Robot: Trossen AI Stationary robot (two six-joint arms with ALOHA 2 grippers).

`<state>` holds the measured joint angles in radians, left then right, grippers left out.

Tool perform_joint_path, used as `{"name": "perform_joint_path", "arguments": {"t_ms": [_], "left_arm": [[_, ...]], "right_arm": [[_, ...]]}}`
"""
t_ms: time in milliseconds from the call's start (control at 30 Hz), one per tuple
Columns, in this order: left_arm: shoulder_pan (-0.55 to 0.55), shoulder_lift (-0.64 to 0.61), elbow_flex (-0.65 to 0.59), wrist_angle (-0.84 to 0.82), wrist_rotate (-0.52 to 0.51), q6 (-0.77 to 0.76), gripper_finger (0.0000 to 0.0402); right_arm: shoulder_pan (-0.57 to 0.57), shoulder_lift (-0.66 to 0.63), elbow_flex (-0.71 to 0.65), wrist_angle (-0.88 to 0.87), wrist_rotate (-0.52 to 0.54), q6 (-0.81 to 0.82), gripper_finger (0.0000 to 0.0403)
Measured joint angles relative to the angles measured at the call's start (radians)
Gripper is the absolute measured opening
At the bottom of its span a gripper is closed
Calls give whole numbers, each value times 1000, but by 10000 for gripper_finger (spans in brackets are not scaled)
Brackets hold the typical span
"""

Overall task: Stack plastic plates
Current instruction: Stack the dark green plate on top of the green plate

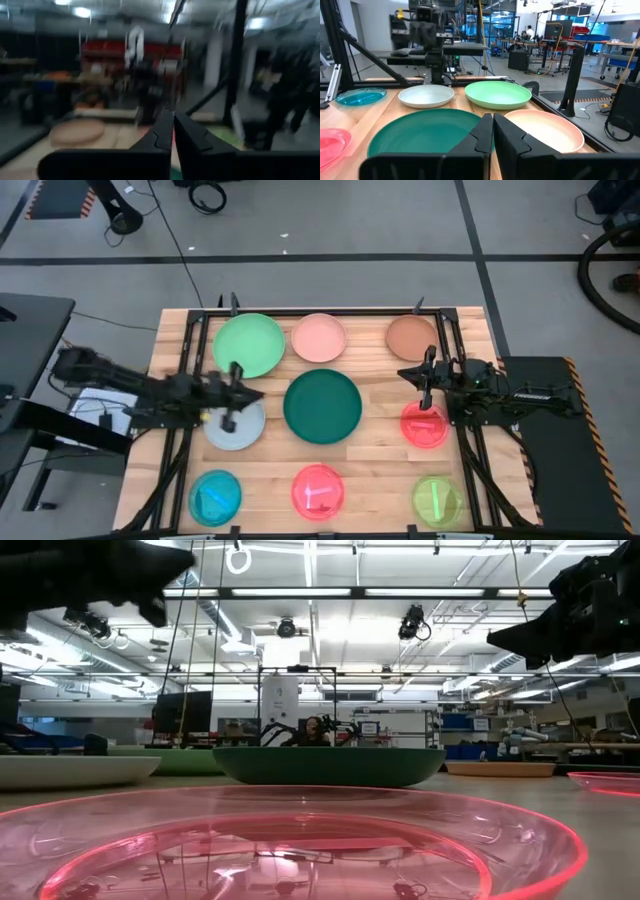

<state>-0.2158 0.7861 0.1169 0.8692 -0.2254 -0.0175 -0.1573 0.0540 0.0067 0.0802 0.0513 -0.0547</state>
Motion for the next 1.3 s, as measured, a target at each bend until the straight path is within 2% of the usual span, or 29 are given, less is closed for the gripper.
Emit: {"name": "perform_joint_path", "arguments": {"t_ms": [133, 233, 400, 633, 800, 967, 1100, 1300], "left_arm": [[-34, 286, 165, -15, -67, 5, 71], [-55, 445, 290, -125, -71, 3, 107], [-135, 631, 462, -306, -71, -48, 152], [-217, 860, 593, -303, -67, -98, 160], [-201, 1003, 687, -310, -105, -110, 160], [-159, 1110, 798, -434, -112, -135, 160], [-126, 1138, 844, -516, -112, -176, 160], [-107, 1146, 847, -598, -113, -176, 160]], "right_arm": [[0, 0, 0, 1, 0, 0, 24], [0, 0, 0, 1, 0, 0, 24], [0, 0, 0, 1, 0, 0, 24], [0, 0, 0, 0, 0, 0, 24], [0, 0, 0, 0, 0, 0, 24], [0, 0, 0, 0, 0, 0, 24], [0, 0, 0, 0, 0, 0, 24], [0, 0, 0, 0, 0, 0, 24]]}}
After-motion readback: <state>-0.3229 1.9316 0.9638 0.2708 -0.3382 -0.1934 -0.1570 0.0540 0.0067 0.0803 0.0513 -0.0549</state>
